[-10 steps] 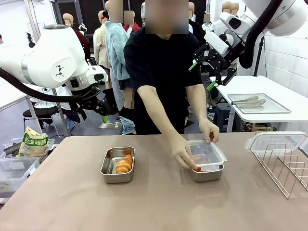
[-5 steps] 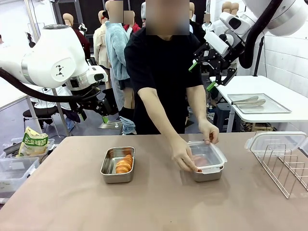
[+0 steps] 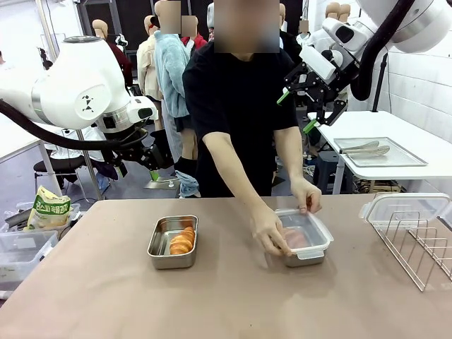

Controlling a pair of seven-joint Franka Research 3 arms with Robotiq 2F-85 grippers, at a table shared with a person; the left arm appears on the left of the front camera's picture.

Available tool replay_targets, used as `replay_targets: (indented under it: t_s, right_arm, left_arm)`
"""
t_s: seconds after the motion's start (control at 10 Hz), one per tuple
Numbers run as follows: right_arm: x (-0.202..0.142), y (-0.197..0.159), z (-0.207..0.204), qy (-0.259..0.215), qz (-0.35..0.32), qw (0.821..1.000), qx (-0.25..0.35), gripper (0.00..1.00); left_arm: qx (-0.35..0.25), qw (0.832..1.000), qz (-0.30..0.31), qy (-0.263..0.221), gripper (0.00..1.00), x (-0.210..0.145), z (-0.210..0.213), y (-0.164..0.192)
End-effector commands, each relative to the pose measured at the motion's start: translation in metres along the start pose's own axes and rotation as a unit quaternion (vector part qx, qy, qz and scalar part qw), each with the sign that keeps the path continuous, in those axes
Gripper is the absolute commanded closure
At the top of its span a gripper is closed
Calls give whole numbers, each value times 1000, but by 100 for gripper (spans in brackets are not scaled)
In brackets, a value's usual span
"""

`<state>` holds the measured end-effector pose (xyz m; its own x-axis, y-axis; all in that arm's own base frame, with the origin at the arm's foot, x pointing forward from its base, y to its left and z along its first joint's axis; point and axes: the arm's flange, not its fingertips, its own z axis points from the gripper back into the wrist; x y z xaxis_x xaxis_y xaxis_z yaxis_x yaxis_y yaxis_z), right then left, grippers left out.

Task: Place the bread in airtight containers.
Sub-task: Pick up one Airtight Container lid and hand it to the human.

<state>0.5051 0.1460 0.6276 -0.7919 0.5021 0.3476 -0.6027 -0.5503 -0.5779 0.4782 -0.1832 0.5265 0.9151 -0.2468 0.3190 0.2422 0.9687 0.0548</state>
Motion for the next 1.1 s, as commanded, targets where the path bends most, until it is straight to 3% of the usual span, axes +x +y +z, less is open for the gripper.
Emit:
replay_targets:
  t_s: [0.0,1.0]
  right_arm:
    - [1,-1,0,-6,4,1000,-4,0]
    - [1,-1,0,-6,4,1000,-4,0]
  left_arm:
    - [1,1000,1,0,0,0,2,2]
    - [1,1000,1,0,0,0,2,2]
